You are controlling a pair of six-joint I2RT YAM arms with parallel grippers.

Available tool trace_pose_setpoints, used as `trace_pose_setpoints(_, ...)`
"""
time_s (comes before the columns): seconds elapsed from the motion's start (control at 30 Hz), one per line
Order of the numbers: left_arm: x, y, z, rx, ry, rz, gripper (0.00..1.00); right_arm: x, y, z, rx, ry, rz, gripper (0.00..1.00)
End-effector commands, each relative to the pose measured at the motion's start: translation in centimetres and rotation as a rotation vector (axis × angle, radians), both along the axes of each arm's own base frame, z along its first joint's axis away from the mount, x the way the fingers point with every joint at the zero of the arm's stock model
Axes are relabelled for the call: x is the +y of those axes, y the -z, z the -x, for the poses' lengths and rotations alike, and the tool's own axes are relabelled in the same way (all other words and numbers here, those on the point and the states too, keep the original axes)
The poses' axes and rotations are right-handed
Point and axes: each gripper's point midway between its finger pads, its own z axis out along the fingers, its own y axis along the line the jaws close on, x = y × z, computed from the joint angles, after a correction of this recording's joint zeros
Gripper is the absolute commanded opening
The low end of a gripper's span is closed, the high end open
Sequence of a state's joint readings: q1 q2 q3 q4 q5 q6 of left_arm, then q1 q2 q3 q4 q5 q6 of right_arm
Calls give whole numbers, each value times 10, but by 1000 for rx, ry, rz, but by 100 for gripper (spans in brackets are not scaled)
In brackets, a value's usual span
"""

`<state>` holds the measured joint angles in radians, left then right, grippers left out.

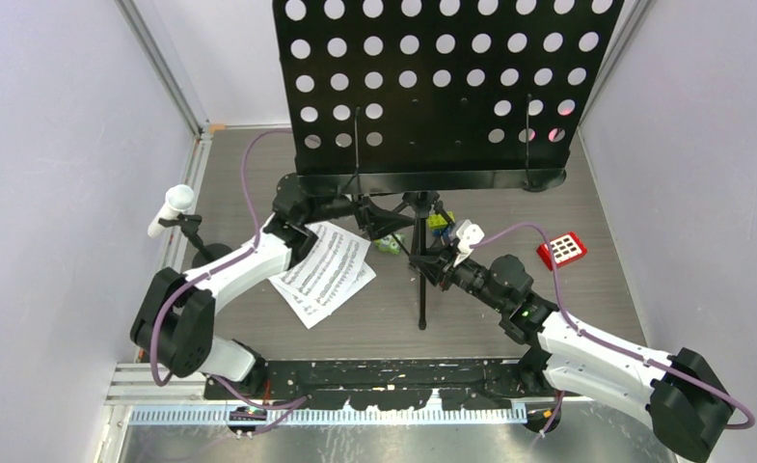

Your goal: Pack up the instrument practice props

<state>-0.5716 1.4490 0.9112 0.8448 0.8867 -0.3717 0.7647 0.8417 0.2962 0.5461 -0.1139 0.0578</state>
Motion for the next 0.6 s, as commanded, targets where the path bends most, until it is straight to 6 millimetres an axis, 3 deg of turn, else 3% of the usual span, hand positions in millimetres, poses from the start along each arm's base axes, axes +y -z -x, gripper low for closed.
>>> trace_pose_setpoints(0.0, 14, 9, 2, -41, -73, -26, 77, -7, -55, -9, -226, 43, -41, 1)
trace_pose_setpoints(0.23, 22, 41, -4, -30, -151, -78, 72, 0, -76, -3, -302, -10, -39, 1)
trace_pose_setpoints(0.57, 9, 58, -18, -20, -117, -132, 51, 3, -85, -1, -329, -31, -45, 1)
